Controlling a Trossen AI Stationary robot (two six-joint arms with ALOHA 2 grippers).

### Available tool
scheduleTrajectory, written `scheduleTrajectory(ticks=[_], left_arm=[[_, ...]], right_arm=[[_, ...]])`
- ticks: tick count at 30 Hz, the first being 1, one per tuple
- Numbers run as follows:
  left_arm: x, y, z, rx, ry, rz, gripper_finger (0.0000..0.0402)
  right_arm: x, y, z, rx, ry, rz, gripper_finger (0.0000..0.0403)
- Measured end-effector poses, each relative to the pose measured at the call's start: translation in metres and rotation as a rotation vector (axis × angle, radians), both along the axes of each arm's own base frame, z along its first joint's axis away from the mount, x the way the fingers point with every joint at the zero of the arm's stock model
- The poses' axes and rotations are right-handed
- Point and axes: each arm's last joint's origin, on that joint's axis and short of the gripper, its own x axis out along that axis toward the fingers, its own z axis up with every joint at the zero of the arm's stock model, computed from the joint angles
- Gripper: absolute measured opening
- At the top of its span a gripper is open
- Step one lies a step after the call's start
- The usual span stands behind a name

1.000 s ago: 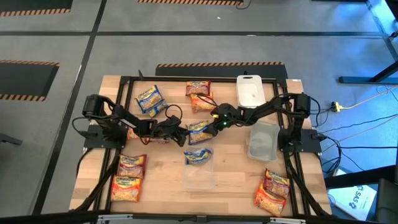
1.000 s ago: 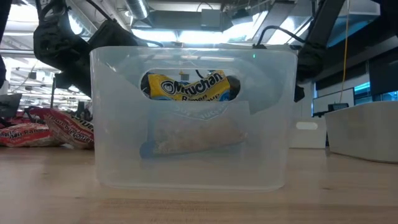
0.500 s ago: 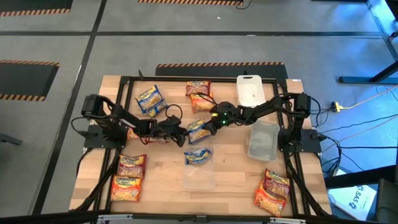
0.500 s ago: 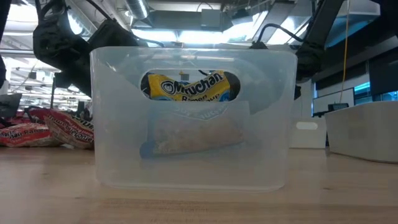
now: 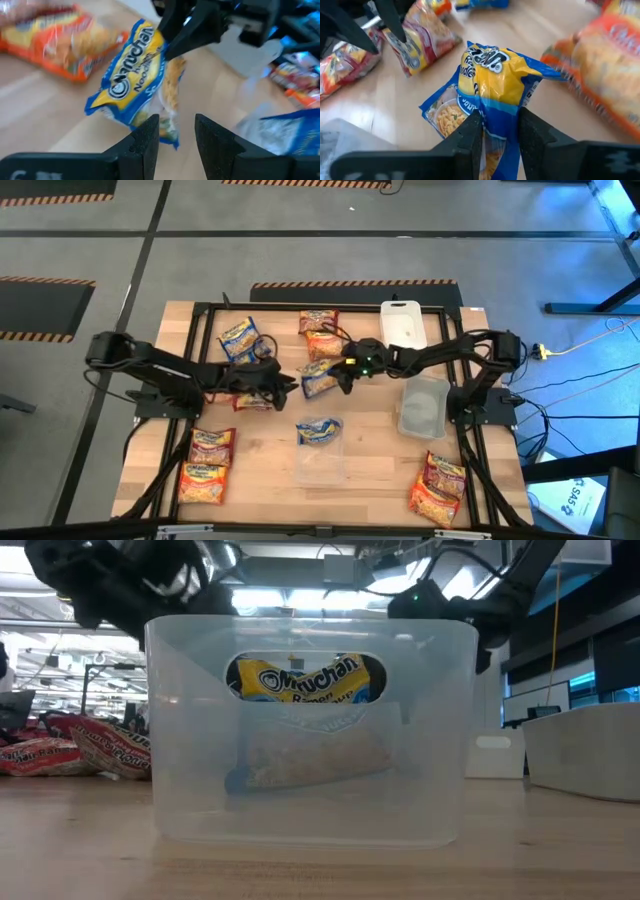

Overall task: Sort Maruchan noodles
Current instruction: Put the bottom blue noodle pack into the transparent bin

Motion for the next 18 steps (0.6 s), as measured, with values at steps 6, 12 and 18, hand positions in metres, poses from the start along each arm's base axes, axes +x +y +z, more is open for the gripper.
scheduleTrajectory(ticks=[6,12,18], left_arm=[[-0.005,-0.003,0.014,0.032,-0.054,-0.035,0.0119],[-0.005,-0.015,0.011,0.036,-0.043,-0.077,0.0119],[-0.006,-0.033,0.012,0.060,-0.046,-0.100,0.0119]], right_arm=[[-0.008,0.002,0.026,-0.070,-0.042,0.011,0.0080],[-0.024,0.018,0.062,-0.139,-0.080,0.024,0.0080],[-0.035,0.063,0.090,-0.243,-0.139,0.109,0.0084]])
